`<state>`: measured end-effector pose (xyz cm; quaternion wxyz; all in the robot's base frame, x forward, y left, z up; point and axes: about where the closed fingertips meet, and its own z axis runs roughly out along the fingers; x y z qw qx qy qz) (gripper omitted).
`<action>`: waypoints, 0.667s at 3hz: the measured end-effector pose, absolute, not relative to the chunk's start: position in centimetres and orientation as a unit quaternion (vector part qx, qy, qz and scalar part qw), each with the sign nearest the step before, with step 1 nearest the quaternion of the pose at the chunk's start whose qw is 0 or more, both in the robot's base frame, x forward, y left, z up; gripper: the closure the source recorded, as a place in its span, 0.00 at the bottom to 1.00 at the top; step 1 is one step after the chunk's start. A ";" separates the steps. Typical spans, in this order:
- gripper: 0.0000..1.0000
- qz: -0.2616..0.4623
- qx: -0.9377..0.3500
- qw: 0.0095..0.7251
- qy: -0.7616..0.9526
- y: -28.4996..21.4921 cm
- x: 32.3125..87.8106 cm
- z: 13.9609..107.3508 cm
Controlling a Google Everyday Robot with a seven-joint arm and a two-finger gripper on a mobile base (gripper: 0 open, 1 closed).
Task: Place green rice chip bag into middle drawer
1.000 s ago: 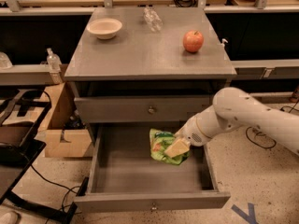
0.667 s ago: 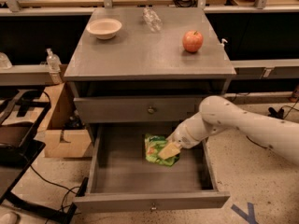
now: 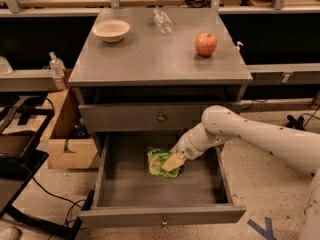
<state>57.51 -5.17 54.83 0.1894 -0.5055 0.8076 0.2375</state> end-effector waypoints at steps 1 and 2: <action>0.51 0.239 -0.506 0.188 0.807 -5.0 57.4 54.7; 0.27 0.240 -0.507 0.187 0.807 -4.9 57.3 54.5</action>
Offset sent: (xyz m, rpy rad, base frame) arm -0.0008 0.0015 -0.0016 0.0006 0.0030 0.0027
